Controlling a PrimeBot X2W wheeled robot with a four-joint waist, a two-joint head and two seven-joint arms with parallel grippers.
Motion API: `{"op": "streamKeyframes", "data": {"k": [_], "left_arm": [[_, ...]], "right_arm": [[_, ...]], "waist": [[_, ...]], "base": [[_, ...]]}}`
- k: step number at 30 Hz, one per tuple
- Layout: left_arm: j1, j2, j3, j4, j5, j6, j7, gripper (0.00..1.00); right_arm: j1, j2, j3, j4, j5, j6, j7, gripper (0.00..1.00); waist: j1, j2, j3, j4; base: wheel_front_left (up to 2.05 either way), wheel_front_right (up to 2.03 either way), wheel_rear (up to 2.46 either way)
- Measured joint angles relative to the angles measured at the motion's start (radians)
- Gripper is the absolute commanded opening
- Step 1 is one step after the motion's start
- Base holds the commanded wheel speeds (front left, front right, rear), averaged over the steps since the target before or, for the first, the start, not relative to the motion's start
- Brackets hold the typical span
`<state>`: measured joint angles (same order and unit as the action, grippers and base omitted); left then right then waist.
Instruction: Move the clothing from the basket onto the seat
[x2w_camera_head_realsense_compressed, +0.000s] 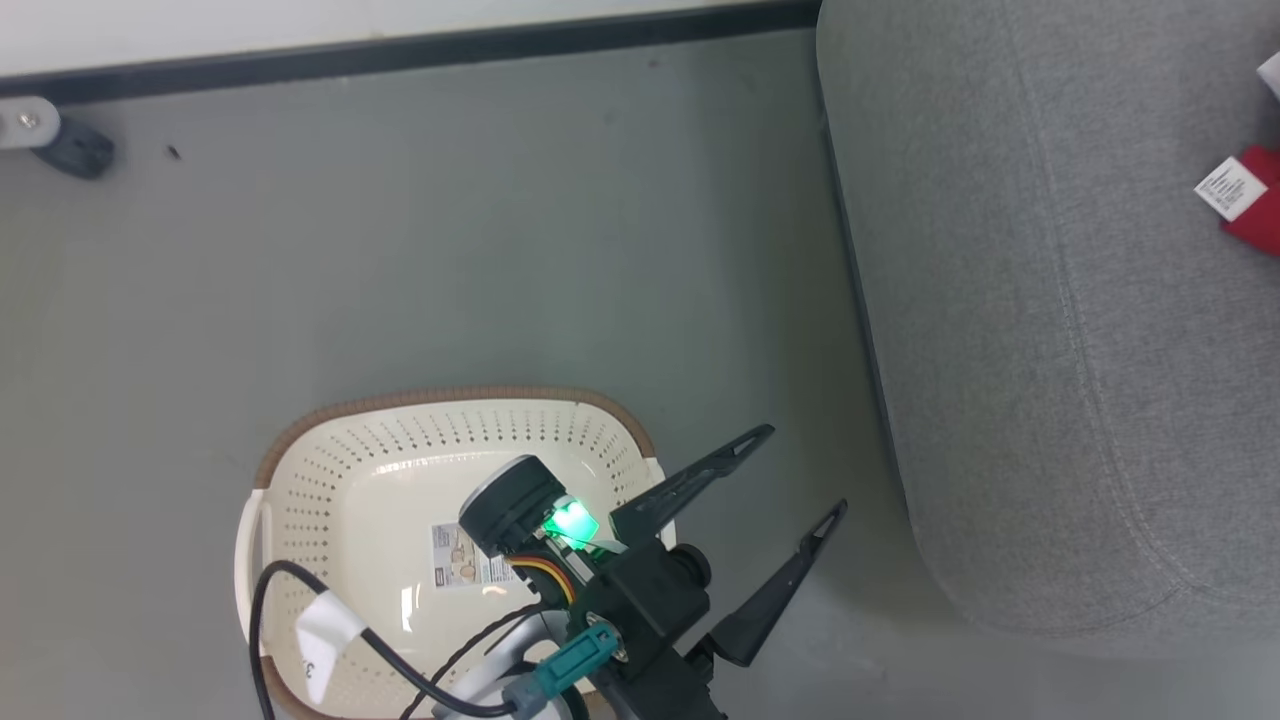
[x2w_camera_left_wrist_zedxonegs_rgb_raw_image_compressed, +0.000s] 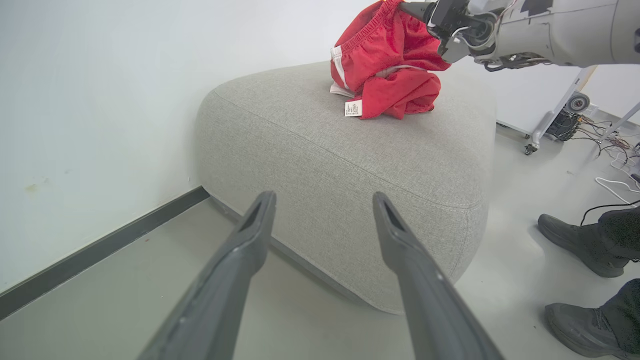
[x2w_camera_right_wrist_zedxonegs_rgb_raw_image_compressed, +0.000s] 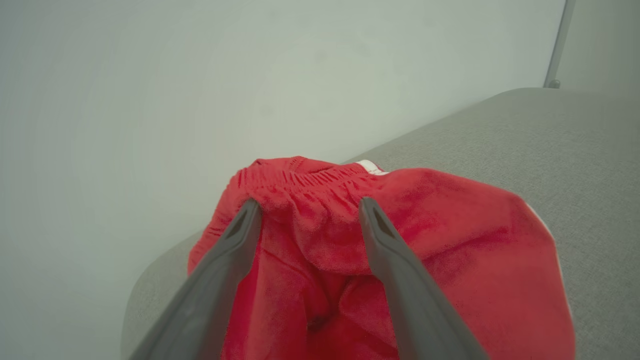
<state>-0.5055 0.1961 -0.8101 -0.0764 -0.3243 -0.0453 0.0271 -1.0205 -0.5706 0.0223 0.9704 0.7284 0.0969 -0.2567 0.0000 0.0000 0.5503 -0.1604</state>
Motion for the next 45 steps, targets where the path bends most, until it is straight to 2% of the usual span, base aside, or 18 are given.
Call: {"op": "streamKeyframes", "data": {"k": [7, 10, 17, 27, 39, 45], "left_arm": [[0.019, -0.001, 0.031, 0.036, -0.032, 0.004, -0.045, 1.00], [0.048, -0.001, 0.042, 0.049, -0.037, 0.020, -0.065, 1.00], [0.105, 0.000, 0.070, 0.071, -0.053, 0.049, -0.092, 1.00], [0.186, 0.005, 0.129, 0.086, -0.072, 0.116, -0.132, 1.00], [0.275, 0.018, 0.241, 0.125, -0.103, 0.160, -0.162, 1.00], [0.314, 0.015, 0.308, 0.146, -0.103, 0.165, -0.177, 1.00]], "right_arm": [[0.083, 0.021, 0.003, -0.010, -0.034, 0.000, 0.000, 1.00], [0.122, 0.041, 0.012, -0.039, -0.049, 0.000, 0.000, 1.00], [0.236, 0.108, 0.041, -0.149, -0.100, 0.002, 0.000, 1.00], [0.410, 0.192, 0.092, -0.335, -0.165, 0.004, 0.000, 1.00], [0.581, 0.269, 0.159, -0.502, -0.222, 0.004, 0.000, 1.00], [0.654, 0.290, 0.199, -0.566, -0.246, 0.004, 0.000, 1.00]], "waist": [[-0.0001, -0.0001, -0.081, 0.004], [-0.0001, -0.0001, -0.119, 0.007], [-0.0002, -0.0003, -0.207, 0.015], [-0.0002, -0.0002, -0.315, 0.040], [-0.0001, -0.0002, -0.404, 0.080], [0.0000, -0.0002, -0.440, 0.091]], "base": [[0.00, 0.00, 0.00], [0.00, 0.00, 0.00], [0.00, 0.00, 0.00], [0.00, 0.00, 0.00], [0.00, 0.00, 0.00], [0.00, 0.00, 0.00]]}}
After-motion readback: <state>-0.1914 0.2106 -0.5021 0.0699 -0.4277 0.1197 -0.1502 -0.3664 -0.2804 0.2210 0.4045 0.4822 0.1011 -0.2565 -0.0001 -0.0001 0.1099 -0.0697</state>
